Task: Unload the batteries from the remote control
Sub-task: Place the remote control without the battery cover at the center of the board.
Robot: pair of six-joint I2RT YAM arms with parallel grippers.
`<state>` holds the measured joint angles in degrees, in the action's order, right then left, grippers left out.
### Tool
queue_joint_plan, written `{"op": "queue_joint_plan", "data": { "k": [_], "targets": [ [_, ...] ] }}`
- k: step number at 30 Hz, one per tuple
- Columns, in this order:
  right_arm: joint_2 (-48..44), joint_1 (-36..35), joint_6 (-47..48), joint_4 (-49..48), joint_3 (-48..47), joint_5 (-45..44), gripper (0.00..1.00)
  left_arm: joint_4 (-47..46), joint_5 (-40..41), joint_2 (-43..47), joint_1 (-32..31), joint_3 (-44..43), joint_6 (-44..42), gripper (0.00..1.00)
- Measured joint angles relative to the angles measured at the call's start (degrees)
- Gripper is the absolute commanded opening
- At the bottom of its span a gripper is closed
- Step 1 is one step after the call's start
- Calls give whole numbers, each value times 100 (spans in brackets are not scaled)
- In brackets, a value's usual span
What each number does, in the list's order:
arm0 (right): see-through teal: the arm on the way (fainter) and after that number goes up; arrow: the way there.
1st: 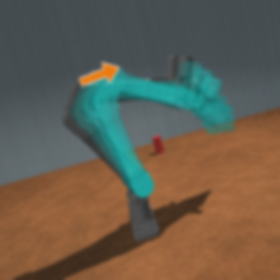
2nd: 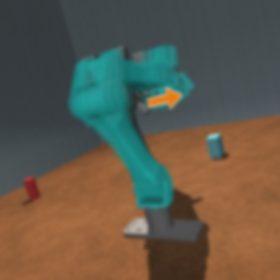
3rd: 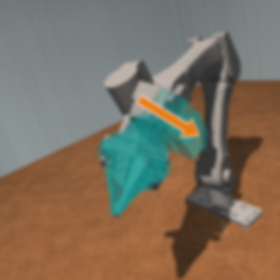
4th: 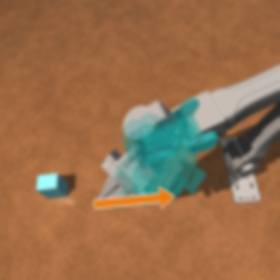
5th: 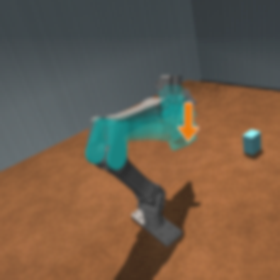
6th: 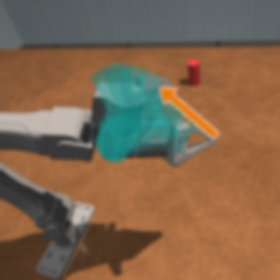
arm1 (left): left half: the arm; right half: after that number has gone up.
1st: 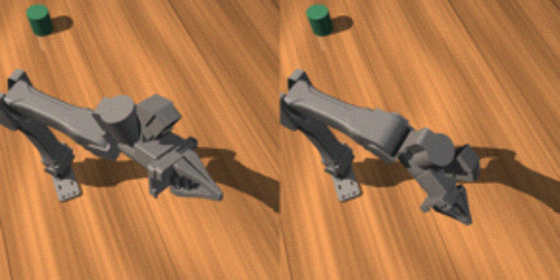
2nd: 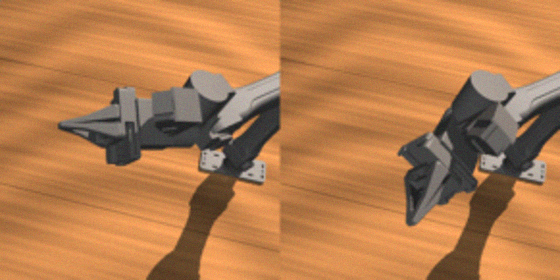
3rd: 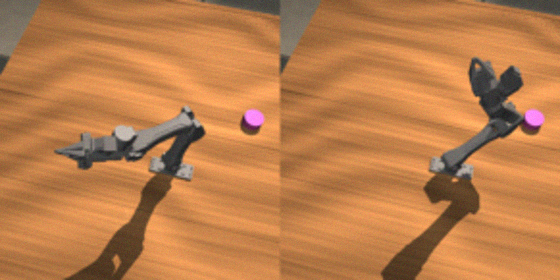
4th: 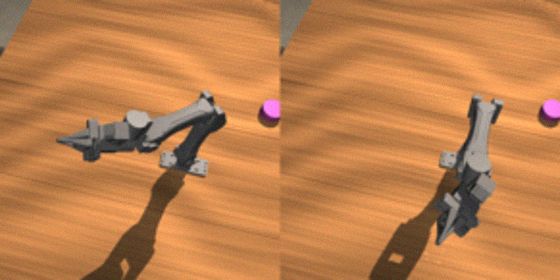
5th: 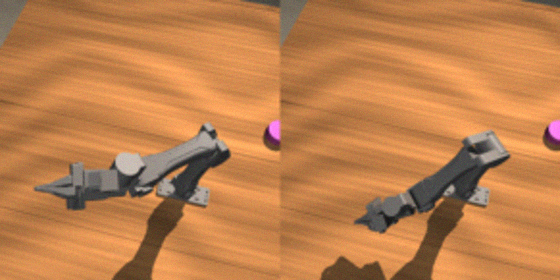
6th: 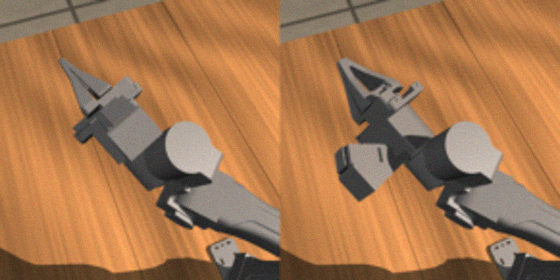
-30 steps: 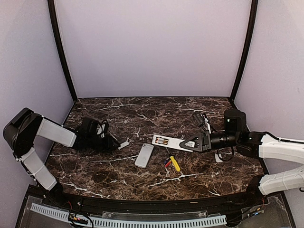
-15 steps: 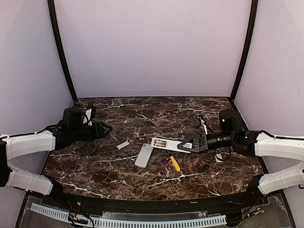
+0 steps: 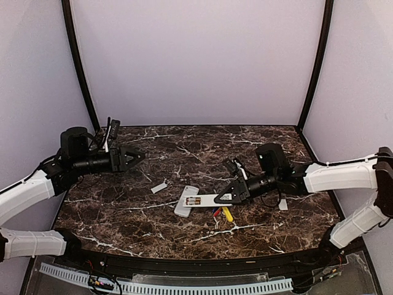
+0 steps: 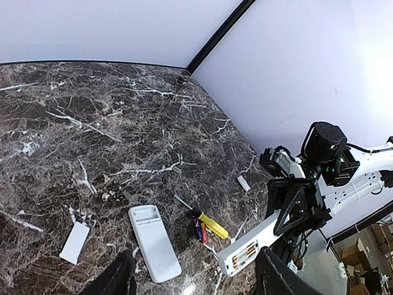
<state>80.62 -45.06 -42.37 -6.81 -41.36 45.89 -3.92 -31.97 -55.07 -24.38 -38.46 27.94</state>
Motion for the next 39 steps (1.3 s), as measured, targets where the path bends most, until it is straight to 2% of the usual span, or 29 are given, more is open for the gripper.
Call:
{"op": "queue_joint_plan", "data": {
  "k": [11, 19, 24, 26, 31, 35, 39],
  "targets": [
    [879, -879, -1139, -1029, 509, -59, 0, 273, 7, 334, 0, 188, -48, 66],
    [1250, -1097, -1770, -1694, 737, -282, 0, 1416, 651, -136, 2, -1038, -708, 69],
    [1252, -1097, -1904, -1731, 826, -507, 2, 1523, 911, -378, 11, -1482, -1156, 69],
    [1250, -1097, -1921, -1659, 835, -603, 6, 1480, 981, -461, 11, -1488, -1276, 69],
    [997, -1102, -1687, -1088, 748, -857, 26, 1344, 1108, -682, 11, -1462, -1449, 70],
    [728, -1099, -1375, -236, 492, -1237, 35, 1338, 1263, -686, 11, -1462, -1537, 70],
    [726, -1102, -1043, 455, 173, -1451, 40, 1224, 1375, -573, 11, -1322, -1530, 70]
  ]
}}
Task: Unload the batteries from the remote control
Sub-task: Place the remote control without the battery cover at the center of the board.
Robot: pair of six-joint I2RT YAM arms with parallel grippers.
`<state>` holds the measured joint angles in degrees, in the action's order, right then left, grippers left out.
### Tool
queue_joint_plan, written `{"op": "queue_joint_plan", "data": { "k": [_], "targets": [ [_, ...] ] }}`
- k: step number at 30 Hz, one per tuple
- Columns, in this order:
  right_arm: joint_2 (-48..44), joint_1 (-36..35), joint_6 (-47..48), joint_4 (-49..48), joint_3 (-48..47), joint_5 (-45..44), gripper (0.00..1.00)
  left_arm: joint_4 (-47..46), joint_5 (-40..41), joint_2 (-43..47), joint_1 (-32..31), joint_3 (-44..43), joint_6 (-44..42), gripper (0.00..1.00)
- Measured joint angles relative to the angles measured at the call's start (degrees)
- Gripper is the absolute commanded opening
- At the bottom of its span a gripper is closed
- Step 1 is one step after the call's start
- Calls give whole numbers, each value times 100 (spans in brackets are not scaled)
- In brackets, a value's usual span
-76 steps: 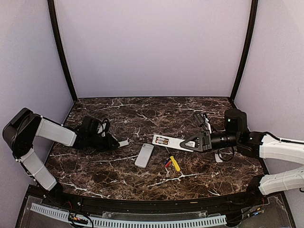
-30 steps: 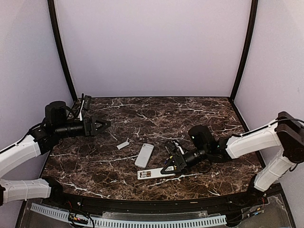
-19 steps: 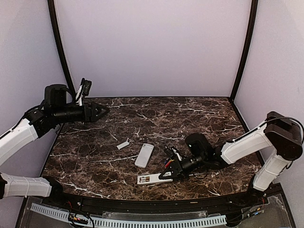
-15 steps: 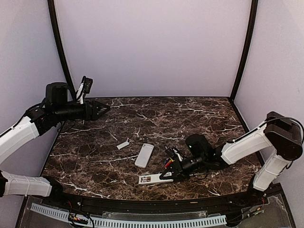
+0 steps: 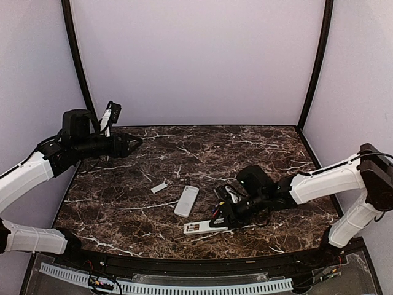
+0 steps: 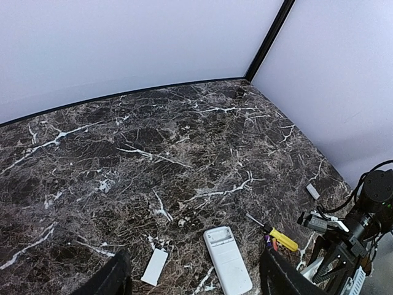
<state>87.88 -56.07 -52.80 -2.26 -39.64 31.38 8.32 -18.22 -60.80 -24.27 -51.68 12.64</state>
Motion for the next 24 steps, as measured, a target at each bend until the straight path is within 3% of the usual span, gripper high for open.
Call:
{"op": "queue_joint_plan", "data": {
  "k": [12, 24],
  "targets": [
    [39, -4, 614, 1266, -468, -396, 62, -35, 160, 74, 0, 46, -4, 71],
    [-374, -4, 1633, 2916, -1327, -1248, 67, -50, 573, 136, 2, 55, 17, 77]
  ]
}}
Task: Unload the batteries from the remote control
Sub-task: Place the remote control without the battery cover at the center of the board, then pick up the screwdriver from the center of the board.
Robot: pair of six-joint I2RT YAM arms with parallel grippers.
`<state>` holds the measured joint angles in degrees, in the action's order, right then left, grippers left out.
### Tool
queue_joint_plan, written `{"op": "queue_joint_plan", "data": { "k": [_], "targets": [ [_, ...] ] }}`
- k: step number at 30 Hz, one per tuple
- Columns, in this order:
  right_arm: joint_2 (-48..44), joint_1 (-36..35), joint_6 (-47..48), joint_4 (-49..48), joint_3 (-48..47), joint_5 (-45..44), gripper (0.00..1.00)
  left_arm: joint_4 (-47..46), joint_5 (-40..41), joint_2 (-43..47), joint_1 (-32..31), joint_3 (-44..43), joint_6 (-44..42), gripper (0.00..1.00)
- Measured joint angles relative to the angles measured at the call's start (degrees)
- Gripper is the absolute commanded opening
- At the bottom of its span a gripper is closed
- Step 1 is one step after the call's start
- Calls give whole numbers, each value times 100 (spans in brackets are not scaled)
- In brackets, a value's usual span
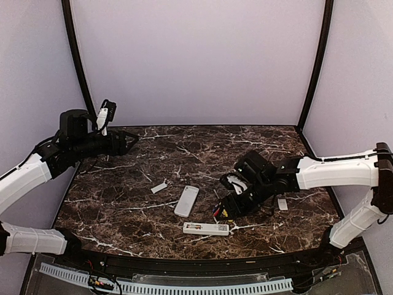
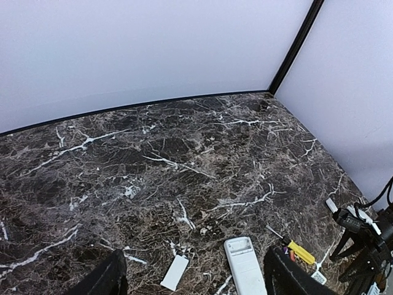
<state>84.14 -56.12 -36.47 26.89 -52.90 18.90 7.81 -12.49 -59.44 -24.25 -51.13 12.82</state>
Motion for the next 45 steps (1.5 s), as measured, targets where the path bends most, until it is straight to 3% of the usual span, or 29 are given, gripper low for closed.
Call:
{"op": "queue_joint_plan", "data": {
  "k": [15, 19, 36, 45],
  "targets": [
    [621, 0, 44, 374, -278, -973, 55, -39, 621, 420, 15, 190, 46, 86],
    [789, 0, 52, 369, -308, -1093, 51, -35, 787, 409, 17, 190, 85, 98],
    [1449, 0, 63, 400, -450, -1517, 37, 20, 1283, 479, 37, 190, 199, 99],
    [1620, 0, -66, 535, -647, -1851, 22, 63, 1296, 483, 37, 190, 199, 99]
  ]
}}
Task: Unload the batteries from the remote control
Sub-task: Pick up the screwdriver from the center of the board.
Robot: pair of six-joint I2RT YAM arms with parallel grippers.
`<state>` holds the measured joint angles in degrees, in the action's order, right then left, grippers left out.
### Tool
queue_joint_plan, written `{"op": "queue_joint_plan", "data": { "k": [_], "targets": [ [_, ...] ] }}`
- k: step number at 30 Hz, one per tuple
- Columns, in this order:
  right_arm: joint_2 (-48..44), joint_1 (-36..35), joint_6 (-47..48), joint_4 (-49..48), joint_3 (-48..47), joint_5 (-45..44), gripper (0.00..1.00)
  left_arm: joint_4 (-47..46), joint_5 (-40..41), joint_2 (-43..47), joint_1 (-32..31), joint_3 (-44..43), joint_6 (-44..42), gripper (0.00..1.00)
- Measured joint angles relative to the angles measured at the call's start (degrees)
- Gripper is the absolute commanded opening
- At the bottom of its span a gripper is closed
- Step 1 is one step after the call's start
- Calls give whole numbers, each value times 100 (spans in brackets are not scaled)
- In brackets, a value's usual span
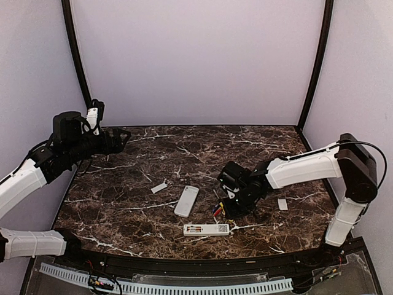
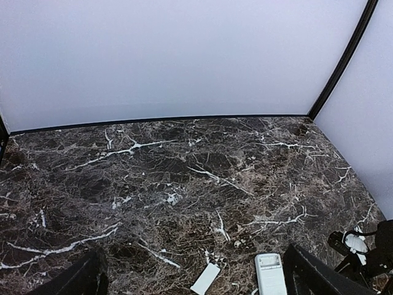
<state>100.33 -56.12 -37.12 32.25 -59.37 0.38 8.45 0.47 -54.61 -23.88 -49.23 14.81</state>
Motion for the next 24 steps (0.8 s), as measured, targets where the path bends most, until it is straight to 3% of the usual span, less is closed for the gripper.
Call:
{"op": "queue_joint_plan", "data": {
  "k": [12, 17, 24],
  "targets": [
    [11, 28, -186, 61, -28, -297, 7, 7, -127, -26, 0, 0, -26, 96],
    [-396, 144, -101, 101, 125, -343, 6, -149, -1049, -66, 4, 50, -205, 93],
    [-1864, -92, 691, -107, 195, -382, 5, -807, -2699, -155, -153, 267, 232, 89]
  ]
}}
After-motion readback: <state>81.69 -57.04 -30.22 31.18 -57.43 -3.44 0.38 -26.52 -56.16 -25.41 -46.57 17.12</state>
